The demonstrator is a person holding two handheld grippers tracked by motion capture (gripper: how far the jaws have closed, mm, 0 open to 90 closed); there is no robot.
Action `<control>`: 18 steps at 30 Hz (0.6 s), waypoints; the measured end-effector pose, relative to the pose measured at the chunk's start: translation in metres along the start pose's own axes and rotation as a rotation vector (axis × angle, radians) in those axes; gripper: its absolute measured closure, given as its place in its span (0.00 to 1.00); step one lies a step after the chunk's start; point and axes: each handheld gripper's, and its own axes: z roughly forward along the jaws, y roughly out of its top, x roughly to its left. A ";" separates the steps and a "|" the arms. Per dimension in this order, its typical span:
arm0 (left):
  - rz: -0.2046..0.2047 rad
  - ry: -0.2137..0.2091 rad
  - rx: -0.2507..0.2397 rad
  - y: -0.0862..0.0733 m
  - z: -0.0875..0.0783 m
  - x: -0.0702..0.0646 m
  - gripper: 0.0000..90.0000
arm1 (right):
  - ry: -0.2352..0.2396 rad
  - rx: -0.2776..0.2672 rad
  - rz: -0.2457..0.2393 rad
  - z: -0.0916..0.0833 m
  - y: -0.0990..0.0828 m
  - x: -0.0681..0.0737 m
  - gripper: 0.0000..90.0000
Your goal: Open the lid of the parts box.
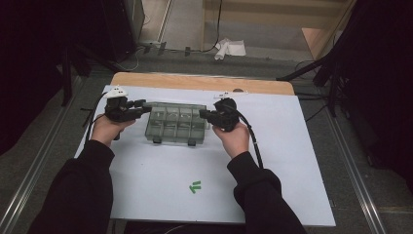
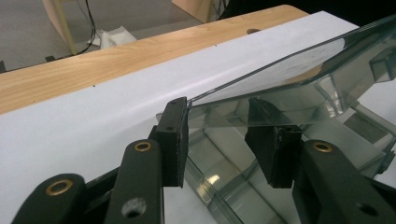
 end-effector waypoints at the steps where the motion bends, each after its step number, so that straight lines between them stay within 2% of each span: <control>1: 0.000 0.000 0.000 0.000 0.000 0.000 0.64 | 0.000 0.000 0.000 0.000 0.000 0.000 0.98; 5: -0.004 -0.012 -0.003 0.002 0.001 -0.001 0.68 | 0.006 0.009 0.003 0.000 -0.002 0.000 0.95; 12: -0.018 -0.015 0.017 0.004 0.000 -0.001 0.68 | 0.006 0.015 -0.005 -0.001 -0.007 -0.004 0.88; 16: -0.015 -0.012 0.027 0.005 -0.001 -0.001 0.68 | -0.026 0.024 -0.042 0.000 -0.011 -0.004 0.84; 18: -0.020 -0.015 0.030 0.005 -0.001 -0.001 0.67 | -0.051 0.032 -0.064 0.003 -0.012 -0.007 0.77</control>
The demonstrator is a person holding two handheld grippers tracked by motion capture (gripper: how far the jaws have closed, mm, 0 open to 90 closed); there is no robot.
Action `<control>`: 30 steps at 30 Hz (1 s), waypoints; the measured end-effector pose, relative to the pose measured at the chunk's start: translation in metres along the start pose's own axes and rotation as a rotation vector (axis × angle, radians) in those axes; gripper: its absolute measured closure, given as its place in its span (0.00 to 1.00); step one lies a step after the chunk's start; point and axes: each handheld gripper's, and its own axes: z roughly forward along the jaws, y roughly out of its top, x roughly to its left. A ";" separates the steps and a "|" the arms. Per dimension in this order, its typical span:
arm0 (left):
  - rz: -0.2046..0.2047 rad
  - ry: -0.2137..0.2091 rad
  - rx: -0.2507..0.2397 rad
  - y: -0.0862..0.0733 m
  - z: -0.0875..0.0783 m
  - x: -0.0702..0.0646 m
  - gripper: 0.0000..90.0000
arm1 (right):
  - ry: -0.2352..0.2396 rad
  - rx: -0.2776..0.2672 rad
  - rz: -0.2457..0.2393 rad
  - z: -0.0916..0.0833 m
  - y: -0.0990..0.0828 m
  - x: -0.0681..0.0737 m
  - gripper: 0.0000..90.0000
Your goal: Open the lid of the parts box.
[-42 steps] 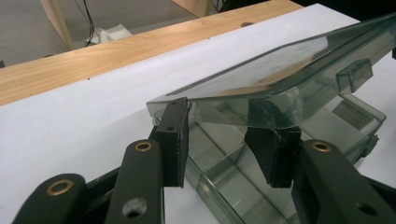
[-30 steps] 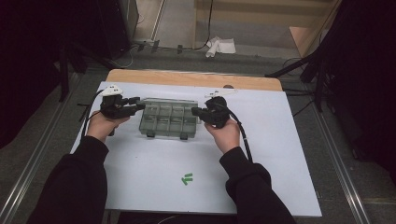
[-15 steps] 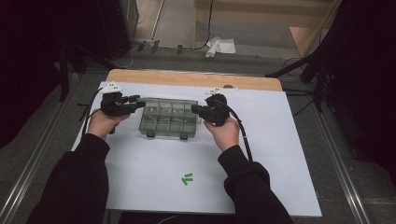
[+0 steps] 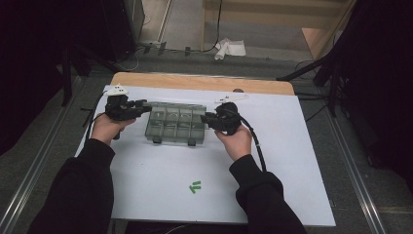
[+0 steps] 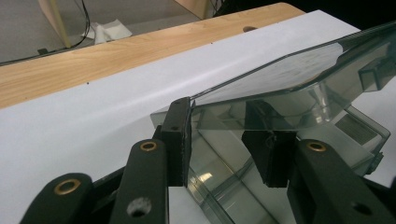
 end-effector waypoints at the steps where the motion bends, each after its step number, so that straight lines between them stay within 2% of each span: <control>1: 0.001 0.000 0.000 0.000 0.000 0.000 0.68 | -0.008 -0.002 -0.010 0.001 -0.001 -0.001 0.74; 4: 0.002 0.000 0.002 0.000 -0.001 -0.001 0.67 | -0.021 -0.031 -0.017 0.005 -0.002 -0.006 0.65; 8: 0.001 0.000 0.003 0.000 -0.001 -0.001 0.67 | -0.012 -0.070 -0.026 0.010 -0.001 -0.010 0.62; 17: -0.004 -0.002 0.002 0.000 -0.001 0.000 0.67 | -0.021 -0.078 -0.013 0.024 0.002 -0.015 0.61; 21: -0.005 -0.003 0.000 0.001 0.000 -0.001 0.67 | -0.020 -0.083 -0.017 0.025 0.005 -0.016 0.62; 26: -0.026 -0.003 0.000 0.003 -0.002 -0.002 0.67 | -0.022 -0.095 -0.022 0.023 0.012 -0.018 0.62; 30: -0.022 -0.005 -0.009 0.004 -0.002 -0.001 0.67 | -0.009 -0.080 0.006 0.024 0.016 -0.022 0.64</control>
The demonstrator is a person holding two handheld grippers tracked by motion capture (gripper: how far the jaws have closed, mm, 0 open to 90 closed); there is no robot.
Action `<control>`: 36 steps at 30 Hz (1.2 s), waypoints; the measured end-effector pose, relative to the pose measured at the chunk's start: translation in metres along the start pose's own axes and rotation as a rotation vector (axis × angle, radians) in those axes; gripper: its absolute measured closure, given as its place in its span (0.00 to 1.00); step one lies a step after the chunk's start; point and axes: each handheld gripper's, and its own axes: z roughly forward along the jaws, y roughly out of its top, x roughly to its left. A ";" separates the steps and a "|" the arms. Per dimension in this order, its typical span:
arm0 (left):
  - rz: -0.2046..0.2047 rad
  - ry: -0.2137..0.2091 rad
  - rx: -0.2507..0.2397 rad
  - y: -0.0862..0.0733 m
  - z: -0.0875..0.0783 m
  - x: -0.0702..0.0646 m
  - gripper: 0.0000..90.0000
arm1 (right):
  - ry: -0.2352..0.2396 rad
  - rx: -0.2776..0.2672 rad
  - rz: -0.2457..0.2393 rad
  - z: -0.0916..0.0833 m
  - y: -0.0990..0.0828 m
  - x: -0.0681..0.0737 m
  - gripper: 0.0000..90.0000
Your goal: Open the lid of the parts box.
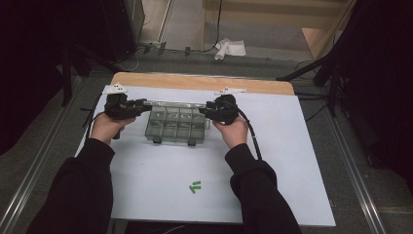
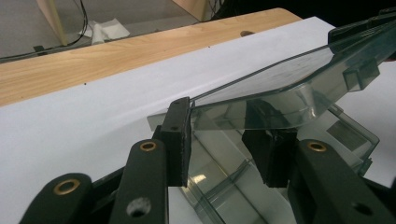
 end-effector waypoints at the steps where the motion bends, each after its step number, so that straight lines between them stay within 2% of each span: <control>1: 0.000 0.003 -0.003 0.000 0.000 0.000 0.67 | 0.000 -0.001 -0.003 0.000 0.000 0.000 0.64; 10: 0.006 0.007 -0.015 0.004 0.006 0.004 0.67 | -0.003 -0.002 0.018 0.003 0.003 -0.002 0.64; 14: -0.001 0.004 -0.016 0.005 0.008 0.007 0.67 | -0.012 -0.018 0.012 0.004 0.004 -0.004 0.65; 24: -0.036 0.002 -0.038 0.007 0.017 0.014 0.67 | -0.015 -0.054 0.045 0.009 0.003 -0.007 0.65; 28: -0.036 0.009 -0.042 0.007 0.020 0.016 0.67 | -0.018 -0.062 0.058 0.011 0.002 -0.008 0.66; 36: -0.033 0.017 -0.025 0.008 0.027 0.020 0.67 | -0.027 -0.065 0.065 0.016 -0.001 -0.012 0.66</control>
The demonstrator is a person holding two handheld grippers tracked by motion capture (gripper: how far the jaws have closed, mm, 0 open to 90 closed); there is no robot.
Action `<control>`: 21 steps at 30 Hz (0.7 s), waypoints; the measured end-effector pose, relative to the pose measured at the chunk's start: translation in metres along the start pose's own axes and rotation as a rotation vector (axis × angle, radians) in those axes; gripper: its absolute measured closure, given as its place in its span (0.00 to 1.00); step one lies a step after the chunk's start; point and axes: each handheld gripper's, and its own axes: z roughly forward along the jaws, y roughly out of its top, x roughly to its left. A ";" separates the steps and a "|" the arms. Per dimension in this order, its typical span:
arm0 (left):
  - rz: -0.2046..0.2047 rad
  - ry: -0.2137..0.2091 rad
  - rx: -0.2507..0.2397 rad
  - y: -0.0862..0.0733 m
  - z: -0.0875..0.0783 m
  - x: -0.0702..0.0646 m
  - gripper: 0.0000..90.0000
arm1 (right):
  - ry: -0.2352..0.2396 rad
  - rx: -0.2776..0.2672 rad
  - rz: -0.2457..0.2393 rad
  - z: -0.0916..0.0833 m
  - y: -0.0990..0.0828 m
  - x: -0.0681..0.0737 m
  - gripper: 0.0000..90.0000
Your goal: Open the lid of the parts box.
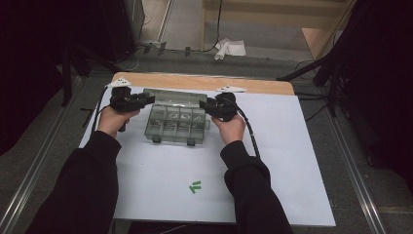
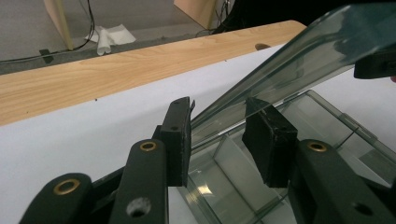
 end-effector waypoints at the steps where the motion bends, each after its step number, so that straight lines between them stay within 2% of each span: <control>1: 0.000 0.000 0.002 0.000 0.001 0.001 0.67 | 0.001 -0.002 0.006 0.001 -0.001 0.000 0.66; 8: -0.028 -0.007 0.001 0.000 0.004 0.003 0.67 | -0.010 -0.009 0.022 0.007 -0.003 -0.003 0.66; 17: -0.035 -0.006 0.007 0.000 0.004 0.002 0.67 | -0.015 -0.012 0.025 0.013 -0.006 -0.007 0.67; 21: -0.042 -0.020 0.018 0.000 0.002 0.003 0.67 | -0.012 -0.011 0.033 0.015 -0.007 -0.009 0.67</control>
